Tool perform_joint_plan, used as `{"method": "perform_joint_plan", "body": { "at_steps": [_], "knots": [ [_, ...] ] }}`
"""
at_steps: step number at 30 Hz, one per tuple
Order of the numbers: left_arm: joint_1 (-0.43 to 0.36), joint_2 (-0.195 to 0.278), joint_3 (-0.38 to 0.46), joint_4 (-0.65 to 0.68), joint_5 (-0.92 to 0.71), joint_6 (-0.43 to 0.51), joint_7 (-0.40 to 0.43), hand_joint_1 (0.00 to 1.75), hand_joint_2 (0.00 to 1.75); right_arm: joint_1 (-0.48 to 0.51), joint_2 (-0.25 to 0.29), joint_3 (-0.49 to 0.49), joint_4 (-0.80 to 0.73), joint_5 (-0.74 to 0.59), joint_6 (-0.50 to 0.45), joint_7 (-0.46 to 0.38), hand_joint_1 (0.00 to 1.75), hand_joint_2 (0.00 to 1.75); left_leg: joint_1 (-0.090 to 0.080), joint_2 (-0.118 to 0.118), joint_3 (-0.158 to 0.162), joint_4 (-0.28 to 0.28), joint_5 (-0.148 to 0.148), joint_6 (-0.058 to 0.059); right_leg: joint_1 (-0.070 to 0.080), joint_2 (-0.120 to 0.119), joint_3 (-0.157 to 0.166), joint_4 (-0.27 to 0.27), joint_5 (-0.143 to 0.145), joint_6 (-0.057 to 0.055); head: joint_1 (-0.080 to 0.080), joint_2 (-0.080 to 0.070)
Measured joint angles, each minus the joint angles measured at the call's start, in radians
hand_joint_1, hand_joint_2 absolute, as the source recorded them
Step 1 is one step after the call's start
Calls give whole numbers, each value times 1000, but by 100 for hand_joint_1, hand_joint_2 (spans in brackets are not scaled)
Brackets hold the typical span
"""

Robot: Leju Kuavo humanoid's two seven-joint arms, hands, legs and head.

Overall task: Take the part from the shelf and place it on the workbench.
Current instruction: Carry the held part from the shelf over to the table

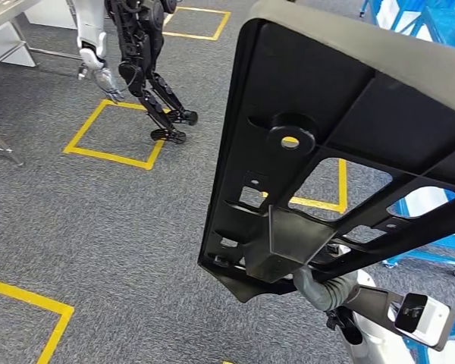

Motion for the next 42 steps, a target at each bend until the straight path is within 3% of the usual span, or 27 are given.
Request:
{"method": "perform_joint_plan", "body": {
  "at_steps": [2, 4, 5, 7, 9, 11, 12, 14, 15, 16, 18, 20, 22, 24, 26, 27, 28, 29, 31, 33, 35, 36, 38, 40, 42],
  "knots": [
    [-3, 1, -1, 0, -9, -1, -3, 0, 175, 3, 0, 0, 3, 1, 1, -6, 175, 175, 3, -25, -4, 3, -3, -10, -2, 36, 26, -68, 19, -3, 0, 0],
    [-2, 1, -1, 0, -16, -3, -11, 0, 175, 4, 1, -1, 6, 1, 5, -13, 175, 175, 7, -47, -9, 2, -1, -20, 0, 27, 31, -77, 13, -10, 0, 0],
    [0, 1, -2, 0, -18, -5, -15, 0, 175, 3, 1, -2, 7, 1, 8, -15, 175, 175, 7, -44, -10, 4, -3, -25, 0, 15, 34, -80, 13, -15, 0, 0],
    [-2, 0, -2, 0, -18, -8, -19, 0, 175, 2, 3, -2, 8, 2, 16, -15, 175, 175, 6, 2, -30, 47, -31, -35, -2, -12, 40, -84, 13, -24, -1, 0],
    [-8, 0, -3, 0, -17, -9, -21, 0, 175, 1, 4, -2, 12, 3, 24, -15, 175, 175, 7, 56, -88, 163, -87, -44, 0, -43, 44, -85, 8, -31, -2, 0],
    [-11, 0, -3, 0, -16, -9, -20, 0, 175, 0, 5, -1, 18, 8, 31, -13, 175, 175, 11, 70, -144, 267, -117, -49, 2, -73, 48, -85, 2, -33, -2, 0],
    [-10, 0, -3, 0, -14, -9, -19, 0, 175, -2, 6, 1, 20, 12, 32, -12, 175, 175, 11, 72, -150, 272, -106, -50, 2, -86, 52, -85, -2, -33, -2, 0],
    [-6, 0, -3, 0, -8, -10, -18, 0, 175, -8, 10, 6, 23, 20, 33, -9, 175, 175, 10, 89, -105, 173, -37, -44, 3, -111, 64, -85, -11, -31, -2, 0],
    [-6, 0, -3, 0, -4, -11, -18, 0, 175, -12, 12, 9, 23, 23, 32, -8, 175, 175, 4, 114, -74, 109, -7, -38, 4, -122, 70, -85, -16, -29, -2, 0],
    [-7, 1, -2, 0, 0, -12, -18, 0, 175, -17, 13, 12, 23, 26, 30, -7, 175, 175, -2, 138, -49, 56, 11, -30, 6, -131, 74, -85, -21, -26, -2, 0],
    [-9, 1, -2, 0, 3, -14, -18, 0, 175, -25, 16, 20, 23, 32, 25, -5, 175, 175, -15, 165, -35, 19, 11, -16, 9, -151, 78, -86, -27, -17, -1, 0],
    [-7, 2, -2, 0, 3, -16, -16, 0, 175, -34, 17, 28, 20, 30, 22, -1, 175, 175, -16, 146, -32, 9, 11, -7, 8, -166, 87, -88, -34, -7, -1, 0],
    [-6, 3, -1, 0, 3, -16, -16, 0, 175, -42, 18, 34, 14, 18, 23, 2, 175, 175, -9, 124, -21, -3, 13, 2, 6, -124, 84, -59, -58, 0, 0, 0],
    [-11, 5, -1, 0, 3, -18, -18, 0, 175, -43, 17, 37, 9, 8, 24, 2, 175, 175, -3, 100, -14, -8, 13, 10, 4, -65, 33, 47, -109, 1, 2, 0],
    [-14, 5, -1, 0, 3, -22, -21, 0, 175, -41, 15, 40, 7, 4, 24, 2, 175, 175, -3, 72, -11, -7, 11, 13, 5, -49, -40, 167, -144, 3, 3, 0],
    [-14, 5, -1, 0, 3, -25, -23, 0, 175, -40, 15, 42, 7, 3, 24, 2, 175, 175, -3, 58, -8, -7, 9, 13, 4, -47, -59, 187, -135, 5, 3, 0],
    [-14, 5, -1, 0, 2, -28, -25, 0, 175, -40, 15, 44, 6, 2, 24, 2, 175, 175, -2, 44, -4, -7, 7, 12, 4, -45, -60, 166, -104, 6, 3, 0],
    [-13, 5, -1, 0, 2, -30, -28, 0, 175, -42, 15, 46, 6, 1, 24, 2, 175, 175, -1, 29, 1, -6, 5, 10, 3, -38, -43, 110, -58, 7, 3, 0],
    [-15, 5, -1, 0, 3, -33, -32, 0, 175, -45, 15, 49, 5, -1, 24, 2, 175, 175, 0, 2, 6, -2, -2, 1, -2, 7, 1, -17, 12, 7, 3, 0],
    [-16, 6, -1, 0, 3, -33, -35, 0, 175, -48, 15, 52, 5, -2, 25, 2, 175, 175, 2, -21, -1, 0, -4, -9, -4, 42, 19, -71, 24, 0, 2, 0],
    [-13, 6, -1, 0, 3, -33, -36, 0, 175, -54, 15, 55, 5, -4, 25, 2, 175, 175, 5, -40, -7, -1, -3, -18, -3, 27, 21, -77, 22, -11, 3, 0],
    [-11, 7, -1, 0, 3, -33, -36, 0, 175, -58, 16, 57, 5, -5, 26, 2, 175, 175, 4, -33, -9, 3, -7, -22, -4, 14, 24, -79, 21, -17, 2, 0],
    [-13, 7, -1, 0, 3, -33, -35, 0, 175, -63, 17, 60, 5, -7, 27, 2, 175, 175, 3, 13, -35, 57, -39, -32, -8, -15, 30, -83, 19, -29, 0, 0],
    [-18, 7, -1, 0, 3, -34, -35, 0, 175, -66, 17, 62, 5, -11, 28, 2, 175, 175, 6, 59, -100, 182, -95, -43, -6, -47, 35, -83, 13, -36, -1, 0],
    [-18, 8, -1, 0, 3, -35, -35, 0, 175, -69, 17, 63, 7, -16, 29, 3, 175, 175, 12, 71, -149, 269, -113, -50, -5, -76, 40, -83, 6, -37, -1, 0]
  ]
}}
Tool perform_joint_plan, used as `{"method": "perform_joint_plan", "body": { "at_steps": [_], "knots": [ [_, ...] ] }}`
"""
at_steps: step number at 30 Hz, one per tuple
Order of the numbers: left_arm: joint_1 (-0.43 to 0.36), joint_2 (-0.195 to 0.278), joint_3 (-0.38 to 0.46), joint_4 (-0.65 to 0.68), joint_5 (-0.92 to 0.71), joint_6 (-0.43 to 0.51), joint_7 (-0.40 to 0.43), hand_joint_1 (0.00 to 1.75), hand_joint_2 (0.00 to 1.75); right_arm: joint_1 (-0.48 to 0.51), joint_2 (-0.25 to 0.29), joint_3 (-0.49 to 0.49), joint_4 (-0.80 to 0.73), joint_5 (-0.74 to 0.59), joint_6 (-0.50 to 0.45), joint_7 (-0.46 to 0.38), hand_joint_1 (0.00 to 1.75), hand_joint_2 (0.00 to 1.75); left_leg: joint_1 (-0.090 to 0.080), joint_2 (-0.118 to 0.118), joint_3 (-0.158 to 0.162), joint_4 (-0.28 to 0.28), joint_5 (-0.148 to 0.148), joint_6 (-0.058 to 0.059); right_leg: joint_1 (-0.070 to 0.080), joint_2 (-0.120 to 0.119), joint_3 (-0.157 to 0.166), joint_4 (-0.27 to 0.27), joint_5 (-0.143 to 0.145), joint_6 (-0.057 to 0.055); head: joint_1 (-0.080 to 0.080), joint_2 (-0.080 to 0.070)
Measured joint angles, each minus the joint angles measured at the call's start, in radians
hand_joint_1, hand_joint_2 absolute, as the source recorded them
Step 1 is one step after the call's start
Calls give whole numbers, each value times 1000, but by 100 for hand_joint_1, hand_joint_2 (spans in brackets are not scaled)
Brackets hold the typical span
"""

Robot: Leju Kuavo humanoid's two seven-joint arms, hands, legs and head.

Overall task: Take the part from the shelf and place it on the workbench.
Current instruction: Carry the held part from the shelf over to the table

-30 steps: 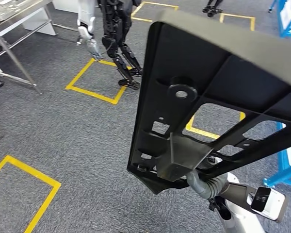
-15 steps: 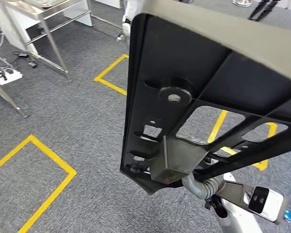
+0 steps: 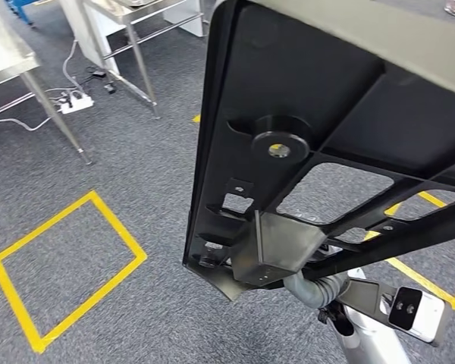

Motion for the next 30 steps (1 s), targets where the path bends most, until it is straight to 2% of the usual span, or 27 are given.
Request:
{"method": "perform_joint_plan", "body": {
  "at_steps": [1, 2, 4, 5, 6, 8, 9, 11, 12, 13, 14, 15, 16, 17, 18, 19, 20, 21, 22, 24, 26, 28, 29, 30],
  "knots": [
    [2, 0, 0, 0, 0, -1, 0, 0, 175, -1, 0, 1, 0, -3, 0, 0, 175, 175, 2, 3, 2, -10, 19, -1, 0, -13, 5, 0, -4, 1, 0, 0],
    [4, 0, 0, 0, 0, -1, 0, 0, 175, -1, 0, 1, 1, -5, 1, 0, 175, 175, 3, 10, 23, -57, 54, -1, 0, -25, 12, 0, -9, 3, 0, 0],
    [5, 1, 0, 0, 0, -3, -1, 0, 175, -2, 0, 1, 1, -9, 2, 0, 175, 175, -3, 47, 84, -185, 119, 6, 3, -47, 26, 0, -21, 10, 0, 0],
    [3, 1, 0, 0, 0, -3, -1, 0, 175, -1, 0, 1, 1, -11, 3, 0, 175, 175, -7, 65, 105, -228, 132, 12, 5, -56, 31, 0, -26, 14, 0, 0],
    [2, 1, 0, 0, 0, -4, -1, 0, 175, -1, 0, 1, 1, -13, 4, 1, 175, 175, -13, 77, 114, -248, 132, 19, 7, -65, 34, -1, -29, 19, 0, 0],
    [3, 2, 0, 0, 0, -4, -2, 0, 175, -1, 0, 2, 3, -15, 6, 2, 175, 175, -18, 68, 116, -255, 123, 31, 7, -83, 42, -7, -33, 30, 0, 0],
    [5, 3, 0, 0, 0, -4, -1, 0, 175, -2, -1, 2, 5, -16, 6, 2, 175, 175, -16, 59, 119, -260, 124, 37, 6, -78, 47, -6, -38, 35, 1, 0],
    [6, 4, 0, 0, 1, -4, -1, 0, 175, -2, -1, 3, 6, -18, 8, 2, 175, 175, -10, 42, 127, -270, 126, 49, 4, -33, 32, 36, -68, 41, 1, 0],
    [5, 4, 0, 0, 4, -4, -2, 0, 175, 0, -2, 3, 8, -19, 9, 2, 175, 175, -8, 32, 129, -272, 127, 53, 3, -4, 5, 89, -95, 41, 2, 0],
    [2, 4, 0, 0, 7, -5, -2, 0, 175, 3, -3, 3, 9, -19, 10, 2, 175, 175, -7, 21, 130, -273, 126, 56, 4, 15, -32, 156, -123, 41, 2, 0],
    [1, 4, 0, 0, 10, -6, -2, 0, 175, 7, -3, 3, 11, -19, 12, 2, 175, 175, -7, 8, 131, -273, 124, 58, 4, 23, -70, 220, -143, 41, 3, 0],
    [1, 4, 0, 0, 13, -6, -2, 0, 175, 10, -4, 3, 13, -19, 14, 3, 175, 175, -7, -5, 133, -273, 123, 59, 6, 26, -99, 261, -146, 42, 3, 0],
    [2, 4, 0, 0, 15, -7, -2, 0, 175, 13, -4, 3, 14, -19, 15, 3, 175, 175, -7, -19, 136, -272, 122, 60, 6, 28, -110, 264, -127, 42, 3, 0],
    [3, 4, 0, 0, 15, -7, -2, 0, 175, 13, -4, 3, 15, -19, 16, 3, 175, 175, -7, -33, 141, -272, 120, 59, 7, 33, -102, 228, -89, 41, 3, 0],
    [3, 3, 0, 0, 15, -7, -2, 0, 175, 13, -4, 3, 16, -19, 17, 3, 175, 175, -7, -47, 145, -272, 117, 58, 6, 47, -81, 163, -41, 38, 3, 0],
    [3, 3, 0, 0, 15, -7, -1, 0, 175, 13, -5, 3, 16, -19, 18, 3, 175, 175, -8, -61, 147, -270, 114, 55, 5, 70, -59, 97, -3, 36, 2, 0],
    [2, 3, 1, 0, 15, -7, 0, 0, 175, 13, -5, 3, 17, -19, 19, 3, 175, 175, -8, -74, 147, -268, 112, 51, 4, 91, -40, 44, 20, 33, 2, 0],
    [2, 2, 1, 0, 15, -6, 1, 0, 175, 13, -6, 3, 17, -19, 20, 3, 175, 175, -7, -85, 145, -268, 111, 46, 4, 106, -30, 14, 28, 31, 2, 0],
    [3, 2, 1, 0, 15, -6, 2, 0, 175, 13, -6, 3, 18, -19, 22, 3, 175, 175, -5, -95, 142, -268, 111, 41, 5, 111, -26, 6, 24, 28, 2, 0],
    [9, 2, 1, 0, 15, -5, 3, 0, 175, 11, -7, 4, 18, -20, 23, 4, 175, 175, -1, -109, 141, -270, 110, 29, 5, 91, -19, -1, 23, 20, 2, 0],
    [11, 0, 1, 0, 14, -4, 4, 0, 175, 10, -7, 4, 18, -20, 23, 4, 175, 175, -3, -74, 125, -235, 85, 18, 1, 65, -11, -7, 22, 8, 1, 0],
    [7, -1, 1, 0, 12, -4, 5, 0, 175, 11, -7, 4, 19, -20, 24, 4, 175, 175, -1, -21, 69, -124, 30, 6, -1, 34, -4, -9, 17, 0, 0, 0],
    [6, -1, 1, 0, 11, -5, 5, 0, 175, 12, -8, 4, 20, -20, 24, 4, 175, 175, 3, -9, 34, -58, 6, 1, -1, 19, -2, -9, 14, -1, 0, 0],
    [7, -1, 1, 0, 10, -5, 6, 0, 175, 12, -8, 4, 22, -20, 24, 4, 175, 175, 6, -2, 8, -10, -4, -4, -1, 5, 2, -9, 10, 0, 0, 0]
  ]
}}
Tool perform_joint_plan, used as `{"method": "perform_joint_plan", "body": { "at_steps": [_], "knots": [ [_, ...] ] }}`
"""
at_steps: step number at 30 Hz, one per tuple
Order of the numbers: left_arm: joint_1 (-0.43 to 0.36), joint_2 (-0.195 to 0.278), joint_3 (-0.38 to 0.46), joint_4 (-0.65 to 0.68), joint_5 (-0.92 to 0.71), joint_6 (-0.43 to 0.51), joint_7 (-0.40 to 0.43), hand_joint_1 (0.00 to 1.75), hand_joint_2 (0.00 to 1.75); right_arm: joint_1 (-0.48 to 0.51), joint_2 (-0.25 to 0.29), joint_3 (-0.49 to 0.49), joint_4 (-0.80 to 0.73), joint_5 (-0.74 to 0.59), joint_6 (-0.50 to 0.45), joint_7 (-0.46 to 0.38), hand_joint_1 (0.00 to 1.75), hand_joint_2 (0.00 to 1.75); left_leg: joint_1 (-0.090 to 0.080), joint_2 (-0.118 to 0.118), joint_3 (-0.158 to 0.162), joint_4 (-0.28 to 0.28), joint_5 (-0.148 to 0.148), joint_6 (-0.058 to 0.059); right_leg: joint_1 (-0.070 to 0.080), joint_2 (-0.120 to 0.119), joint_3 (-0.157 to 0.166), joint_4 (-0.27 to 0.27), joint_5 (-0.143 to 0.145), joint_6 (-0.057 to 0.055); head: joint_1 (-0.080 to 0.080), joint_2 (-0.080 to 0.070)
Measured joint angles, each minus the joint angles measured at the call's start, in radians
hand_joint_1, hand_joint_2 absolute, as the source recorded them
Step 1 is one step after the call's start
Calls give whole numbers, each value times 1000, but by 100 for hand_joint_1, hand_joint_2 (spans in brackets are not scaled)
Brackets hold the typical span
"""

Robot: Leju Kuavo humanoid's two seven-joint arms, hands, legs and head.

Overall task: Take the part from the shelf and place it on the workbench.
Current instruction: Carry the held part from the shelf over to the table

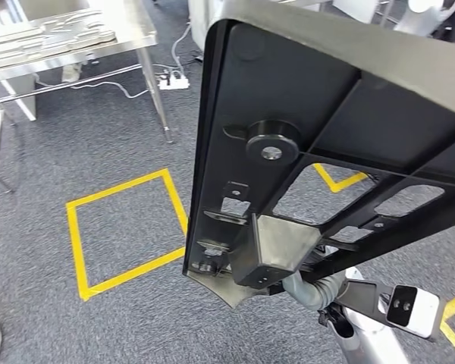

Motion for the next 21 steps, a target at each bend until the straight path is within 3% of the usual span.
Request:
{"method": "perform_joint_plan", "body": {
  "at_steps": [1, 2, 3, 5, 7, 9, 10, 12, 14, 15, 16, 17, 18, 20, 21],
  "knots": [
    [2, 0, 0, 0, 0, 0, 1, 0, 175, 0, 0, 0, 1, 0, 0, 0, 175, 175, 3, 4, -10, 15, 7, -4, 0, -13, 4, 0, -4, 2, 0, 0],
    [4, 0, 0, 0, 0, -1, 1, 0, 175, 0, 0, 0, 2, 0, 0, 0, 175, 175, 6, 8, 1, -13, 34, -5, -1, -25, 10, 0, -9, 4, 0, 0],
    [5, 0, 0, 0, 0, -1, 2, 0, 175, -1, 0, 0, 2, -1, 1, 0, 175, 175, 7, 18, 29, -73, 73, -5, -1, -36, 18, 0, -15, 7, 0, 0],
    [5, 0, 0, 0, 0, -1, 3, 0, 175, -2, 0, 0, 2, -1, 2, 0, 175, 175, 1, 62, 90, -198, 128, 3, 2, -57, 33, 0, -27, 17, 0, 0],
    [2, 0, 0, 0, -4, -2, 5, 0, 175, -4, -1, -1, 3, -2, 2, 0, 175, 175, -10, 91, 109, -243, 133, 18, 6, -76, 41, -2, -34, 29, 0, 0],
    [3, -1, 0, 0, -10, -2, 7, 0, 175, -7, -1, -1, 3, -2, 3, 0, 175, 175, -13, 76, 108, -248, 130, 32, 7, -93, 50, -8, -39, 40, 0, 0],
    [5, -1, 0, 0, -12, -2, 8, 0, 175, -9, -1, -2, 3, -2, 3, 0, 175, 175, -11, 65, 111, -252, 130, 38, 6, -85, 55, -6, -46, 45, 1, 0],
    [5, -2, 0, 0, -13, -2, 8, 0, 175, -11, -3, -4, 4, -2, 4, -1, 175, 175, -5, 45, 119, -261, 132, 51, 4, -36, 35, 49, -84, 48, 2, 0],
    [0, -4, 0, 0, -13, -4, 7, 0, 175, -9, -7, -8, 6, -2, 4, -2, 175, 175, -5, 21, 121, -262, 131, 59, 4, 11, -33, 179, -143, 46, 3, 0],
    [-2, -5, 0, 0, -13, -6, 7, 0, 175, -6, -9, -9, 8, -2, 4, -2, 175, 175, -6, 8, 122, -262, 131, 62, 5, 19, -70, 241, -161, 45, 3, 0],
    [-3, -6, 0, 0, -13, -7, 6, 0, 175, -5, -10, -10, 11, -2, 5, -2, 175, 175, -6, -6, 123, -262, 130, 62, 6, 23, -97, 278, -162, 45, 3, 0],
    [-2, -7, 0, 0, -14, -8, 6, 0, 175, -4, -11, -11, 12, -3, 6, -2, 175, 175, -6, -20, 126, -262, 129, 62, 7, 25, -108, 278, -141, 44, 3, 0],
    [-2, -7, 0, 0, -14, -9, 5, 0, 175, -4, -12, -12, 13, -3, 8, -3, 175, 175, -6, -34, 129, -262, 127, 62, 7, 29, -98, 236, -101, 43, 3, 0],
    [-1, -7, 0, 0, -16, -11, 3, 0, 175, -4, -13, -13, 13, -5, 13, -4, 175, 175, -6, -61, 135, -260, 123, 57, 6, 69, -51, 100, -16, 38, 3, 0],
    [-2, -7, 0, 0, -17, -11, 1, 0, 175, -4, -14, -14, 13, -6, 15, -4, 175, 175, -5, -73, 135, -259, 122, 53, 4, 92, -32, 47, 7, 36, 3, 0]
  ]
}}
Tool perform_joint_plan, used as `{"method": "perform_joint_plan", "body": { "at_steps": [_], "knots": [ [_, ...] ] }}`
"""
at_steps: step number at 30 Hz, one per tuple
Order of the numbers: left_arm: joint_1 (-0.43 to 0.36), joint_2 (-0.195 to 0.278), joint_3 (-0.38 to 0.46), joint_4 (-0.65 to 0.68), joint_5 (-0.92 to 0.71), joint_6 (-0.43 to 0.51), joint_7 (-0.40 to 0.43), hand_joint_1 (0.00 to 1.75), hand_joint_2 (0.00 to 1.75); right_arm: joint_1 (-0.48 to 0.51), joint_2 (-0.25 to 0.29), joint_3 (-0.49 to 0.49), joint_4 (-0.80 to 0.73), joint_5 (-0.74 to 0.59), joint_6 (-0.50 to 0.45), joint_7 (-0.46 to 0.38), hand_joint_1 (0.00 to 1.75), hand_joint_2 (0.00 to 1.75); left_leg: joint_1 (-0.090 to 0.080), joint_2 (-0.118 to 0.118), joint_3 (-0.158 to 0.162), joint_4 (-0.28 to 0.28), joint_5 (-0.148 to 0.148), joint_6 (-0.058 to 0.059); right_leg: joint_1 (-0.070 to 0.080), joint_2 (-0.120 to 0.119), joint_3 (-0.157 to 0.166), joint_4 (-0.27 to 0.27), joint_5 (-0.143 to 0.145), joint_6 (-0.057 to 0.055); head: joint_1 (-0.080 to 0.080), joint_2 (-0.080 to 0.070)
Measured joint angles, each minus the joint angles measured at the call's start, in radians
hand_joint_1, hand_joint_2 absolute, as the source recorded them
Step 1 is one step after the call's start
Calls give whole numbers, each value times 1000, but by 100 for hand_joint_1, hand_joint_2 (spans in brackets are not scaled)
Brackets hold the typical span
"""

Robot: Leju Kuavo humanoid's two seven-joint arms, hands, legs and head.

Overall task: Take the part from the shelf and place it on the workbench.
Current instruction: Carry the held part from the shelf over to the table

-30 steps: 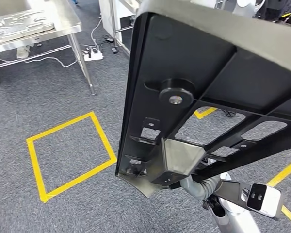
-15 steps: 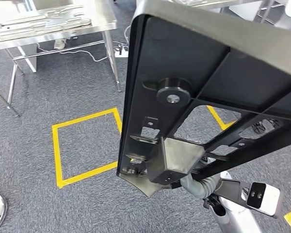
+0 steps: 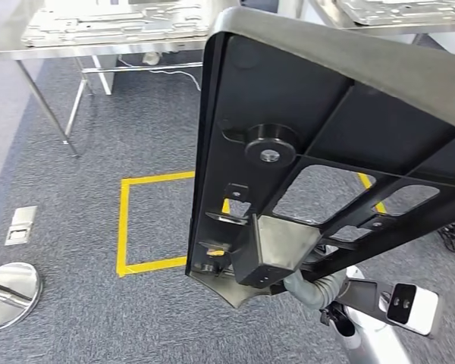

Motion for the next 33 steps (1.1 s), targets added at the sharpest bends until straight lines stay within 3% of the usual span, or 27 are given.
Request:
{"method": "perform_joint_plan", "body": {
  "at_steps": [2, 4, 6, 8, 10, 11, 12, 13, 15, 16, 20, 23, 24, 26, 28, 29, 30, 31, 33],
  "knots": [
    [0, 0, 0, 0, 0, 0, -3, 0, 175, 0, -1, -2, 1, -1, 2, -1, 175, 175, 3, -22, -6, 0, -1, -12, 2, 26, 13, -38, 6, -5, 0, 0],
    [3, -1, 0, 0, 2, -1, -5, 0, 175, -4, -2, -4, 1, -3, 4, -1, 175, 175, 6, -32, -9, -1, -1, -25, 2, 5, 18, -45, 7, -14, 0, 0],
    [3, -1, 0, 0, 5, -2, -6, 0, 175, -6, -1, -4, 1, -2, 5, -2, 175, 175, 5, 10, -26, 36, -26, -37, -2, -22, 25, -50, 7, -26, -1, 0],
    [0, -1, 0, 0, 6, -2, -6, 0, 175, -3, -1, -5, 2, 8, 0, 0, 175, 175, 6, 62, -82, 147, -82, -47, -3, -54, 31, -51, 2, -33, -2, 0],
    [0, -1, 0, 0, 6, -2, -6, 0, 175, 0, -1, -5, 5, 18, -5, 1, 175, 175, 11, 75, -138, 253, -115, -55, -2, -85, 36, -51, -4, -33, -2, 0],
    [1, -1, 0, 0, 6, -2, -6, 0, 175, 2, -1, -5, 7, 20, -5, 0, 175, 175, 13, 78, -144, 262, -106, -57, -2, -99, 40, -51, -8, -31, -2, 0],
    [4, -1, 0, 0, 6, -2, -6, 0, 175, 4, -1, -5, 8, 20, -4, -1, 175, 175, 13, 83, -129, 230, -79, -57, -3, -113, 46, -51, -13, -29, -2, 0],
    [5, -1, 0, 0, 7, -3, -6, 0, 175, 5, -1, -5, 8, 19, -4, -4, 175, 175, 13, 94, -97, 166, -42, -55, -3, -124, 53, -51, -19, -26, -2, 0],
    [6, -1, 0, 0, 9, -3, -5, 0, 175, 5, -1, -5, 8, 17, -2, -10, 175, 175, 8, 115, -36, 48, 4, -46, -1, -141, 65, -51, -29, -15, -1, 0],
    [6, -1, 0, 0, 12, -3, -5, 0, 175, 5, -1, -6, 7, 14, 0, -14, 175, 175, 5, 122, -20, 16, 10, -41, 2, -146, 68, -50, -35, -11, -1, 0],
    [14, -4, 1, 0, 23, -7, -2, 0, 175, 6, -1, -11, 3, 0, 9, -19, 175, 175, 1, 122, -14, 4, 4, -32, 6, -149, 75, -56, -37, -15, -1, 0],
    [11, -5, 1, 0, 24, -11, -1, 0, 175, 8, 3, -19, -3, -2, 10, -19, 175, 175, -2, 119, -6, -6, -4, -10, 1, -150, 90, -78, -33, 10, -1, 0],
    [11, -5, 1, 0, 24, -12, -1, 0, 175, 8, 4, -21, -7, -3, 10, -19, 175, 175, 0, 118, 3, -16, -3, -1, 0, -139, 93, -73, -39, 16, 0, 0],
    [9, -7, 1, 0, 24, -11, 1, 0, 175, 10, 6, -26, -11, -6, 10, -20, 175, 175, 6, 115, 22, -34, 1, 10, 0, -99, 61, 6, -81, 15, 2, 0],
    [6, -7, 2, 0, 25, -11, 2, 0, 175, 17, 6, -30, -11, -7, 12, -20, 175, 175, 5, 109, 31, -37, -4, 16, 0, -73, -13, 140, -135, 13, 3, 0],
    [6, -7, 2, 0, 26, -11, 2, 0, 175, 21, 6, -32, -11, -8, 13, -20, 175, 175, 4, 104, 35, -37, -8, 16, 0, -70, -44, 185, -142, 14, 3, 0],
    [7, -7, 2, 0, 27, -11, 2, 0, 175, 23, 6, -33, -11, -8, 14, -20, 175, 175, 3, 100, 41, -37, -13, 15, 0, -70, -59, 197, -129, 16, 3, 0],
    [8, -7, 3, 0, 28, -12, 3, 0, 175, 24, 6, -33, -11, -8, 14, -20, 175, 175, 4, 95, 49, -37, -19, 11, -1, -70, -53, 167, -94, 17, 3, 0],
    [9, -8, 3, 0, 30, -12, 3, 0, 175, 24, 6, -35, -11, -9, 16, -20, 175, 175, 6, 88, 67, -35, -35, -2, -3, -69, -9, 43, -12, 20, 3, 0]
  ]
}}
